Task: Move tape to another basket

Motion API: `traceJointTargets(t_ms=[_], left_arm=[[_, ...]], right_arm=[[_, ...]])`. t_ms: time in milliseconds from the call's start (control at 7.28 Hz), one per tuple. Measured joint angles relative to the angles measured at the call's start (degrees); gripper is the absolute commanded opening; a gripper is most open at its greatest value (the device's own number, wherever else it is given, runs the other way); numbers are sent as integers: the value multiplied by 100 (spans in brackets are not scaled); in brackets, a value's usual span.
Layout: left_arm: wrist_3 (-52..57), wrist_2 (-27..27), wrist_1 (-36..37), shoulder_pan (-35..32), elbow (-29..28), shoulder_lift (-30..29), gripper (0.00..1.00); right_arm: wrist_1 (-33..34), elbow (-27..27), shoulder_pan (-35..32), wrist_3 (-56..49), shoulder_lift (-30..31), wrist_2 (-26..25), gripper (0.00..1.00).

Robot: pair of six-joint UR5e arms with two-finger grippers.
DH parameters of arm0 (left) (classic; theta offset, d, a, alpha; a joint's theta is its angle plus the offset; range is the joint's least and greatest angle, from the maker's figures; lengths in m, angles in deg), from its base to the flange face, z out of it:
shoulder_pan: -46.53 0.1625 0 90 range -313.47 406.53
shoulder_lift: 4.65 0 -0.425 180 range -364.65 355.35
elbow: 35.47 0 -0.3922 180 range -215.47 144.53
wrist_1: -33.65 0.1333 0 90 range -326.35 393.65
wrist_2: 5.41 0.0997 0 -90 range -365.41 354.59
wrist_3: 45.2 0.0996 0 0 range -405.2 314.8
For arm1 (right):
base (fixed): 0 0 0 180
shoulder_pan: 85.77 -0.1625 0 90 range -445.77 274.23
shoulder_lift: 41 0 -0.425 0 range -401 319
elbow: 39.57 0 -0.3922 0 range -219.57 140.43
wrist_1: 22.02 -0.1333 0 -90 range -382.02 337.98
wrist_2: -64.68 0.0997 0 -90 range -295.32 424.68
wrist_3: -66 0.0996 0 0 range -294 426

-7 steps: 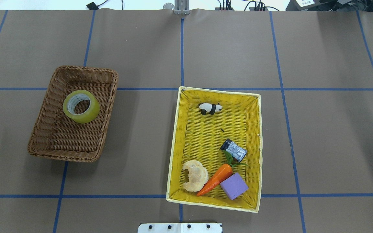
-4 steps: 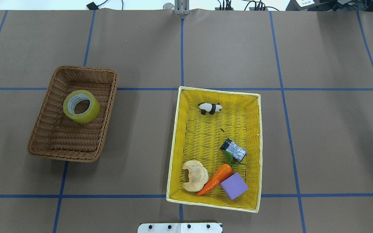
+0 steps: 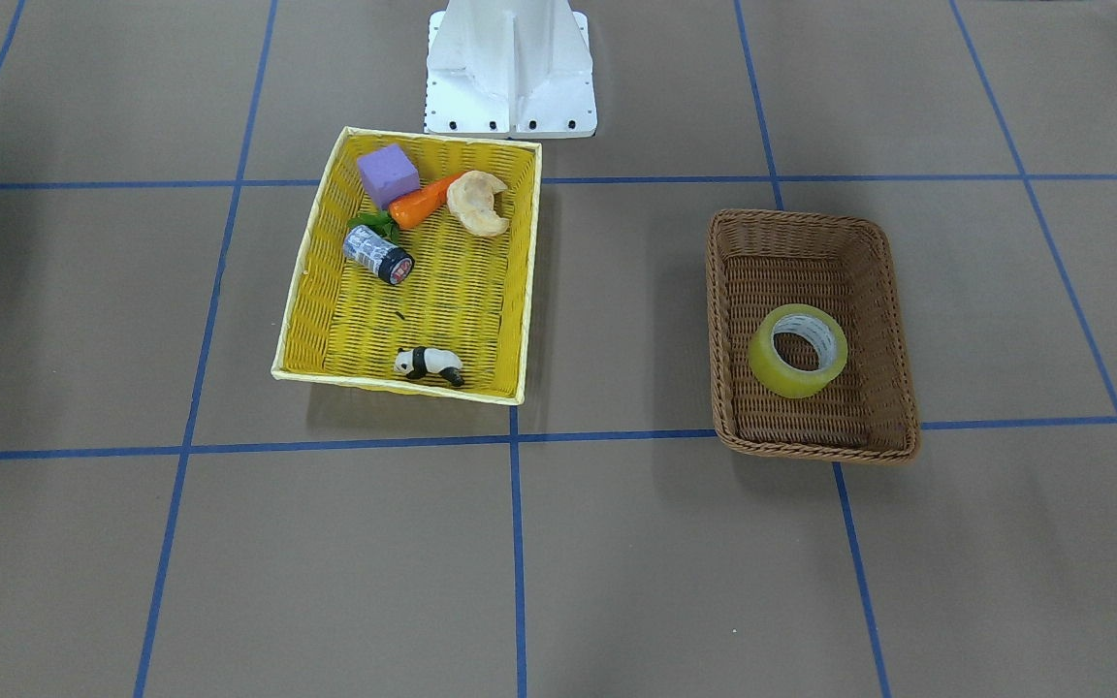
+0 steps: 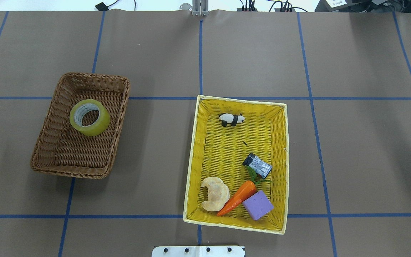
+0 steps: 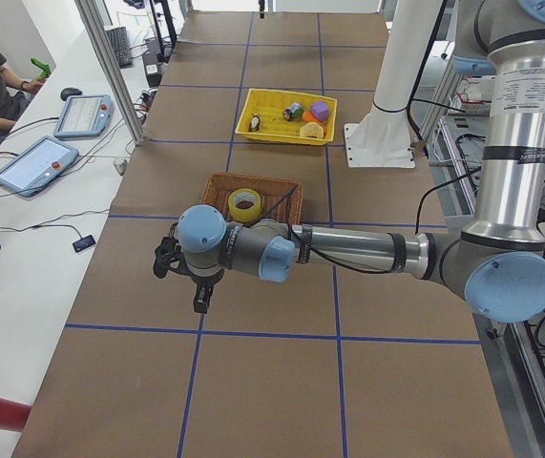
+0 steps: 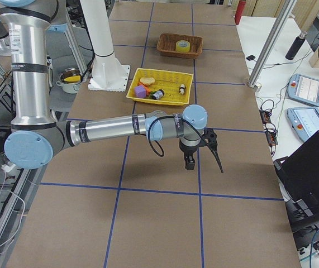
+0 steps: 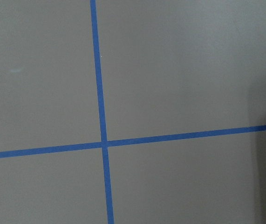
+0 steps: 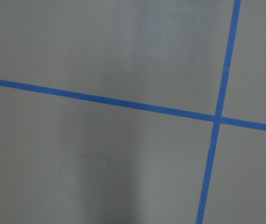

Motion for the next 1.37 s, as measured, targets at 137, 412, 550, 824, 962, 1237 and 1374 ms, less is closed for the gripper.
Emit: traceJointTargets(t_ms=[137,412,550,824,962,1237,1374], left_arm=[[-1,-8,-1,0,-21,2,99],[-4,30,16,0,-32,-2,99],[-9,65,39,2,-23,-13,99],[-12,183,244,71,-24,-35,99],[1,268,427,108,-26,-41,99],[49,481,586,176,-30,44,99],[60,585,604,215,-20,99,99]], right_arm=[[28,-16,-14,-42,-3,-18,100],[41,-36,-29,-62,-9,-23,100],[42,-36,-32,-63,-12,-24,100],[43,-24,-28,-64,-13,-29,100],[43,-22,-26,-64,-7,-31,100],[43,-27,-25,-64,-5,-32,100],[43,-30,-26,-64,-5,-32,100]])
